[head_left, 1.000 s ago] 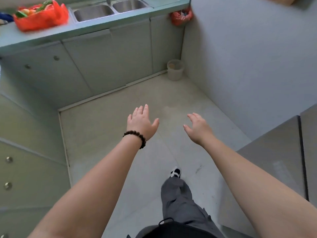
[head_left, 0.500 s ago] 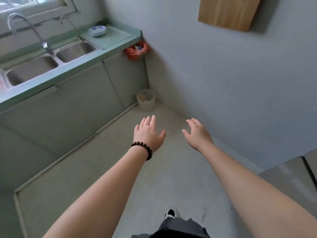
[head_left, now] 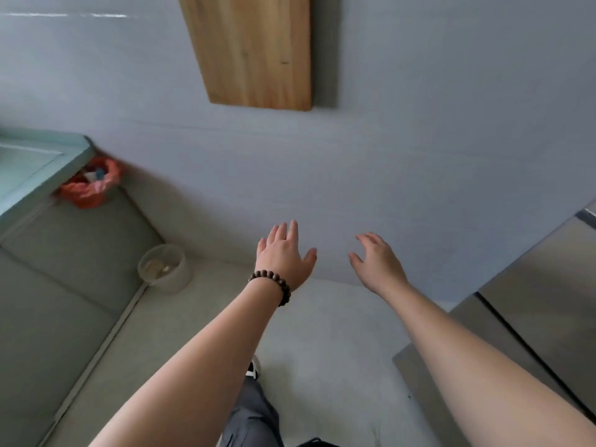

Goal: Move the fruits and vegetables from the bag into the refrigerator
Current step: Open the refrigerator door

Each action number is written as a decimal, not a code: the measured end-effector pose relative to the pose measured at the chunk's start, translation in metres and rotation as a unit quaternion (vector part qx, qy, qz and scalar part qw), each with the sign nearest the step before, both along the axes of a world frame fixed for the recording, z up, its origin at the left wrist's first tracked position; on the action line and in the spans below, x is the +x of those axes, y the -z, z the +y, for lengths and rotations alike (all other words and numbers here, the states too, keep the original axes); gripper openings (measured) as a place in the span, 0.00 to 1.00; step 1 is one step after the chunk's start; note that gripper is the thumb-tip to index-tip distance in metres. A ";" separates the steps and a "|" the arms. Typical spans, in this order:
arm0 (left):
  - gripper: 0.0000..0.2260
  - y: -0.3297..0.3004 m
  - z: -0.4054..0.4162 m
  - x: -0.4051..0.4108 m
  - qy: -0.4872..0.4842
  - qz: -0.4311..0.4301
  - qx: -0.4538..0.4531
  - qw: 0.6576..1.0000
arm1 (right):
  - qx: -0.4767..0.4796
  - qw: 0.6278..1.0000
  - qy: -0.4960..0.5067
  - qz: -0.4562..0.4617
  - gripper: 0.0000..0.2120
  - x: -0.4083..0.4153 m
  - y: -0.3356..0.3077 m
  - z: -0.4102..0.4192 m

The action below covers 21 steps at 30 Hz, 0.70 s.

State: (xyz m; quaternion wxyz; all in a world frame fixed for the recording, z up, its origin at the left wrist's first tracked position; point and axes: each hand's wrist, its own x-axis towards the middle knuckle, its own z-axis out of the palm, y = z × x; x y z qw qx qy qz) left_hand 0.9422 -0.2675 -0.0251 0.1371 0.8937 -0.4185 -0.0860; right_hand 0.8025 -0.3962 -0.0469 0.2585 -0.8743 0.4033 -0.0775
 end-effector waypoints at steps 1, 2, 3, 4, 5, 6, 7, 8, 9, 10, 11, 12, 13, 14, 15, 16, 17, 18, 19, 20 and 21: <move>0.33 -0.001 -0.017 0.006 0.028 -0.001 -0.001 1.000 | 0.001 1.000 0.026 -0.001 0.24 -0.001 -0.001 -0.009; 0.33 -0.001 -0.033 0.011 0.056 -0.002 0.000 0.998 | 0.001 0.999 0.053 -0.001 0.24 -0.002 -0.003 -0.017; 0.33 -0.002 -0.049 0.018 0.083 -0.001 0.001 0.997 | 0.000 0.997 0.080 0.000 0.23 -0.003 -0.005 -0.025; 0.33 -0.003 -0.066 0.024 0.112 0.001 0.004 0.994 | -0.002 0.994 0.107 0.000 0.23 -0.004 -0.006 -0.032; 0.33 -0.004 -0.082 0.029 0.141 0.004 0.009 0.990 | -0.003 0.991 0.137 0.000 0.23 -0.005 -0.008 -0.039; 0.33 -0.005 -0.098 0.034 0.169 0.005 0.014 0.985 | -0.003 0.986 0.169 -0.002 0.23 -0.006 -0.009 -0.046; 0.33 -0.007 -0.113 0.039 0.198 0.004 0.018 0.980 | -0.005 0.980 0.200 -0.003 0.23 -0.006 -0.011 -0.052; 0.32 -0.008 -0.127 0.043 0.228 0.003 0.022 0.973 | -0.006 0.973 0.230 -0.002 0.23 -0.006 -0.012 -0.056; 0.32 -0.010 -0.140 0.047 0.258 0.003 0.025 0.966 | -0.006 0.966 0.257 -0.001 0.23 -0.006 -0.012 -0.059; 0.32 -0.011 -0.152 0.051 0.286 0.003 0.027 0.958 | -0.004 0.959 0.284 -0.001 0.23 -0.004 -0.013 -0.061; 0.32 -0.012 -0.167 0.053 0.318 0.001 0.028 0.948 | 0.001 0.949 0.317 0.000 0.23 -0.003 -0.016 -0.063; 0.32 -0.013 -0.176 0.054 0.340 -0.001 0.029 0.940 | 0.006 0.941 0.337 0.000 0.23 -0.001 -0.017 -0.063; 0.32 -0.014 -0.184 0.055 0.357 -0.002 0.030 0.934 | 0.005 0.936 0.352 -0.001 0.23 0.000 -0.018 -0.063; 0.32 -0.015 -0.195 0.055 0.381 -0.001 0.028 0.924 | -0.002 0.927 0.375 -0.004 0.23 0.002 -0.019 -0.064; 0.33 -0.016 -0.206 0.055 0.403 -0.001 0.025 0.915 | -0.009 0.917 0.400 -0.007 0.23 0.003 -0.021 -0.063; 0.33 -0.017 -0.214 0.054 0.423 -0.002 0.023 0.906 | -0.017 0.906 0.422 -0.011 0.22 0.003 -0.023 -0.063; 0.32 -0.018 -0.222 0.052 0.441 -0.003 0.019 0.897 | -0.023 0.897 0.441 -0.012 0.22 0.003 -0.025 -0.061; 0.32 -0.020 -0.228 0.049 0.457 -0.004 0.015 0.889 | -0.028 0.888 0.458 -0.011 0.22 0.001 -0.028 -0.059; 0.32 -0.022 -0.233 0.046 0.472 -0.004 0.010 0.882 | -0.033 0.881 0.472 -0.007 0.22 -0.001 -0.030 -0.057; 0.32 -0.024 -0.236 0.044 0.484 -0.003 0.006 0.875 | -0.037 0.876 0.481 0.000 0.23 -0.004 -0.034 -0.056; 0.32 -0.026 -0.239 0.042 0.495 -0.001 0.003 0.869 | -0.040 0.873 0.487 0.009 0.23 -0.006 -0.037 -0.054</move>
